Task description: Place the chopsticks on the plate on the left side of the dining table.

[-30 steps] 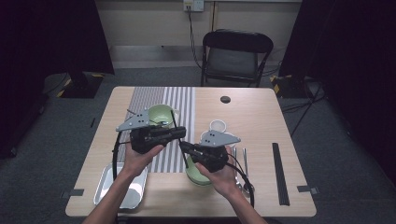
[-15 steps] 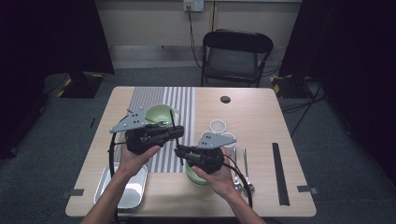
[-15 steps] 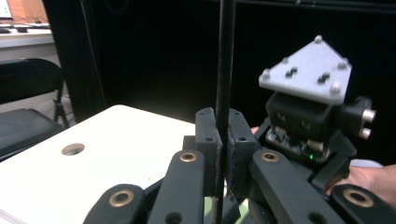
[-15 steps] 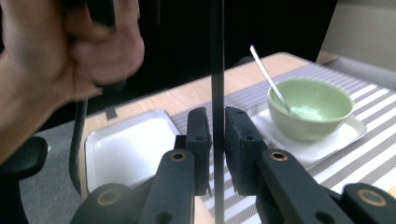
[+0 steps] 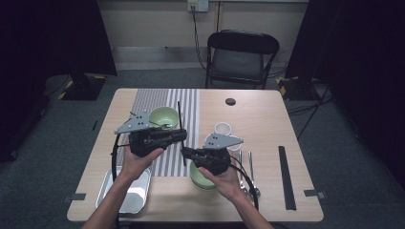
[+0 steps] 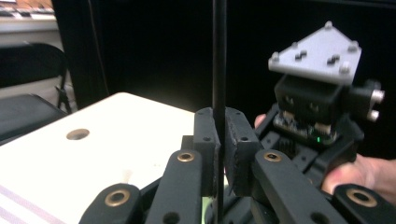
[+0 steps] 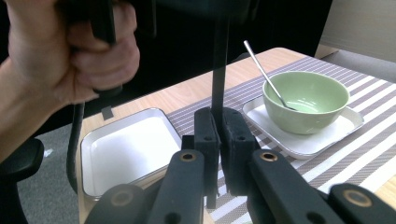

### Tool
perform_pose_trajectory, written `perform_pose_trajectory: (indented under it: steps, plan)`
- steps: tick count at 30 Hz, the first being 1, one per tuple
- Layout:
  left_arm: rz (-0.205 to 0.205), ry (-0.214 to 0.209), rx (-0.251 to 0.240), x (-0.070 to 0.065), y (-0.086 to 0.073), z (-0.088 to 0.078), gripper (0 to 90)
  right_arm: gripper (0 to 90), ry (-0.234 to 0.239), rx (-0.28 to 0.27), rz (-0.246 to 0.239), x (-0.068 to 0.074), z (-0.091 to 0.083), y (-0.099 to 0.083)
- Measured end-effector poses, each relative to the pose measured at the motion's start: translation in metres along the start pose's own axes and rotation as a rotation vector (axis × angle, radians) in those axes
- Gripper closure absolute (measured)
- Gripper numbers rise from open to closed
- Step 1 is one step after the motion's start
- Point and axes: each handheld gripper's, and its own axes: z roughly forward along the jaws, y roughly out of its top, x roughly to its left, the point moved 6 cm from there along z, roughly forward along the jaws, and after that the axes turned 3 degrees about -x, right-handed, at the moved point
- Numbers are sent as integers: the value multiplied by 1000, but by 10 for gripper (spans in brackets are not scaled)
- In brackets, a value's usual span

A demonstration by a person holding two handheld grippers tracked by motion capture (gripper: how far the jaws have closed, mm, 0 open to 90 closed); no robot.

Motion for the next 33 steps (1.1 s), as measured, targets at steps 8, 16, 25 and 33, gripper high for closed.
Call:
perform_pose_trajectory:
  steps: [8, 16, 25, 33]
  plan:
    - [-14, -18, -11, -3, 3, 0, 856, 812, -1, 1, 6, -1, 4, -5]
    - [-35, -14, -47, 4, 6, -11, 855, 849, 28, 41, 6, 0, 13, -19]
    - [9, -12, 12, -1, -5, 0, 842, 859, 12, 41, -2, -1, 8, -15]
    - [19, -16, 31, -4, -9, 6, 850, 827, 3, 4, 15, -6, -1, -8]
